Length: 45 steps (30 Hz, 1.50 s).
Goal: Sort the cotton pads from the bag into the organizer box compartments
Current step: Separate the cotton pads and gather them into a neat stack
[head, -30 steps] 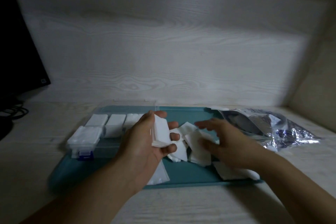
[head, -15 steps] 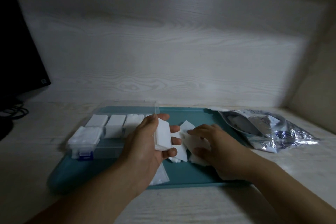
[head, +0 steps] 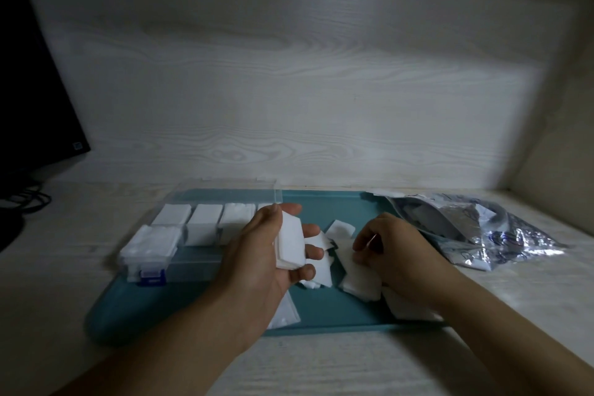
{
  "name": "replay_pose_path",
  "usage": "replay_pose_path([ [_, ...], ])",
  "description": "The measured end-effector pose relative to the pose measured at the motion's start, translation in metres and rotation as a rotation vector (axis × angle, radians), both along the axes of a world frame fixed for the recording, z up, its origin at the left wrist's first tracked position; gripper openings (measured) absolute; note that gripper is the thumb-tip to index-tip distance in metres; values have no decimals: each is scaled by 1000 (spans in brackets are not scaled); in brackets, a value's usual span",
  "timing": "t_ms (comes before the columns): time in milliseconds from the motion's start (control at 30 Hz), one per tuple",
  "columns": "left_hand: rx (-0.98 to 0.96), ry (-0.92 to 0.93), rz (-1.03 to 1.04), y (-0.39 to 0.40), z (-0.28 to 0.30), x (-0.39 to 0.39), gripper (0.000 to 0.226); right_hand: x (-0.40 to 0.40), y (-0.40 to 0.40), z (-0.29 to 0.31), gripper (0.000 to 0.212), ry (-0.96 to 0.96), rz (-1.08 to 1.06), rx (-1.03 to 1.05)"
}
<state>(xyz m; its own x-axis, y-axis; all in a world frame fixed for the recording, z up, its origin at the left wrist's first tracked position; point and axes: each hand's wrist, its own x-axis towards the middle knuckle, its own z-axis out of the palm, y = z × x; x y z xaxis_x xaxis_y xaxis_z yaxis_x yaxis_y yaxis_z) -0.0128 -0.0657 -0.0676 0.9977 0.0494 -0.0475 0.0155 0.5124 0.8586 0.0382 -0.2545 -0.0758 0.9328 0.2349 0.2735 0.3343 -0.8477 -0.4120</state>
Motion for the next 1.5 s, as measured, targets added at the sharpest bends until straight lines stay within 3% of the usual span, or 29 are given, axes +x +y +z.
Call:
replay_pose_path([
  [167,-2,-7,7,0,1,0,31,-1,0,0,31,3,-41,-1],
  [400,13,-1,18,2,0,0,31,1,-3,3,6,-83,-84,-17],
  [467,21,-4,22,1,1,0,31,3,-5,8,13,-15,-75,147],
  [600,39,-29,35,0,3,-2,30,-11,-1,26,6,257,170,839],
  [700,97,-38,18,-3,1,-5,32,-22,10,28,15,327,305,1013],
  [833,98,-30,-71,-7,-1,-8,31,-29,27,18,7,183,229,880],
  [1033,5,14,-115,-4,-4,-2,31,-32,25,8,28,-197,98,294],
  [1233,-42,2,-121,-6,-4,-2,29,-43,23,14,72,-152,436,238],
  [1500,-94,47,-152,-3,-6,1,31,-41,25,10,78,-176,477,245],
])
